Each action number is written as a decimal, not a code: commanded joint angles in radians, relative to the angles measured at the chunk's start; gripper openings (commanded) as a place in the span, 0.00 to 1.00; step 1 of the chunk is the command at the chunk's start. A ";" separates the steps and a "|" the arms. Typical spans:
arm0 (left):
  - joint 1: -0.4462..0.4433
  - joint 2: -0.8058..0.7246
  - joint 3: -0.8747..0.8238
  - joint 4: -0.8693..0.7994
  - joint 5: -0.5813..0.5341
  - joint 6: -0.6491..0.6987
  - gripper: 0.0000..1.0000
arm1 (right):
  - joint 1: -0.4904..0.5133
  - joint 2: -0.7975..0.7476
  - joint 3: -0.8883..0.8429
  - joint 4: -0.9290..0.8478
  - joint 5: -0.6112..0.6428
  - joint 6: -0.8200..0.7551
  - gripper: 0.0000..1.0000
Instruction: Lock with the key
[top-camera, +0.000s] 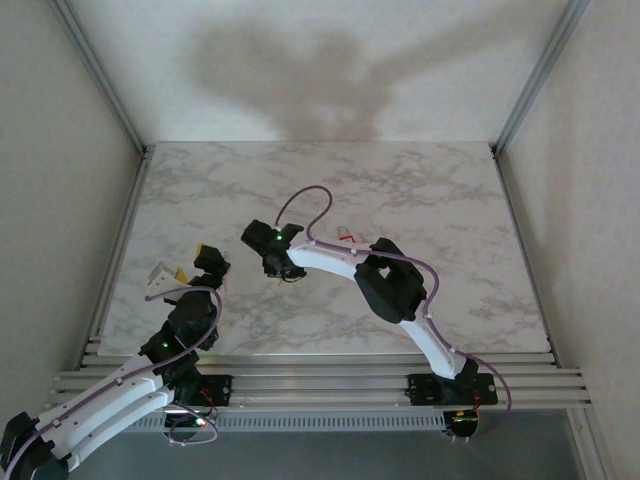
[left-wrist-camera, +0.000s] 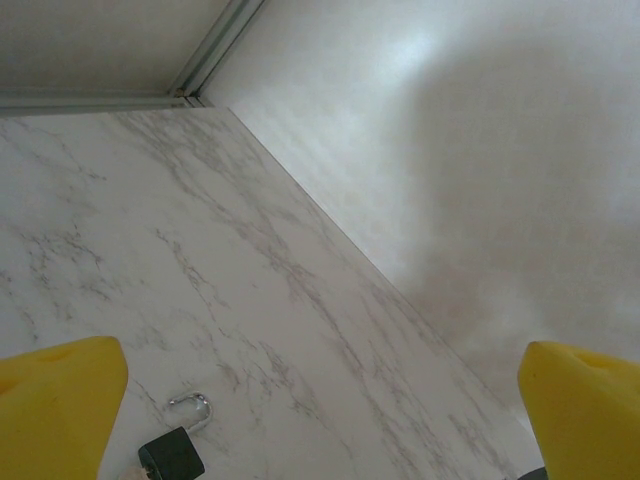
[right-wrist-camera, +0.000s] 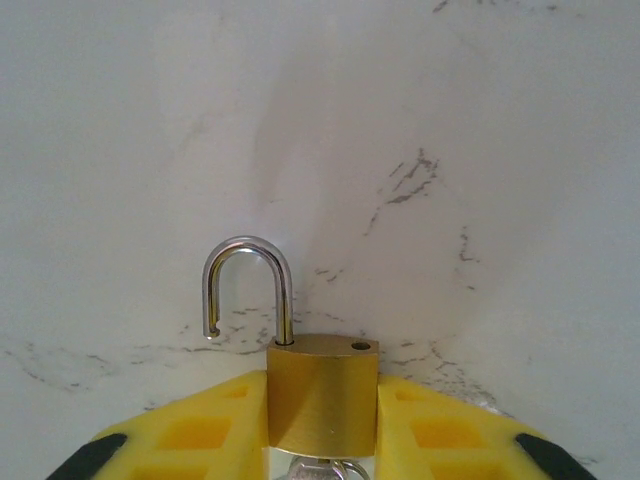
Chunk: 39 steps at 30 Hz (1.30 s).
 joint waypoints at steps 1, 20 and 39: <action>0.012 0.003 -0.015 0.009 -0.013 -0.008 1.00 | -0.009 -0.004 -0.065 0.050 -0.011 -0.007 0.24; 0.013 0.003 -0.013 0.009 0.000 -0.009 1.00 | -0.007 -0.270 -0.331 0.183 0.026 -0.189 0.19; 0.019 0.132 0.002 0.123 0.138 0.069 1.00 | -0.013 -0.488 -0.513 0.231 -0.029 -0.384 0.16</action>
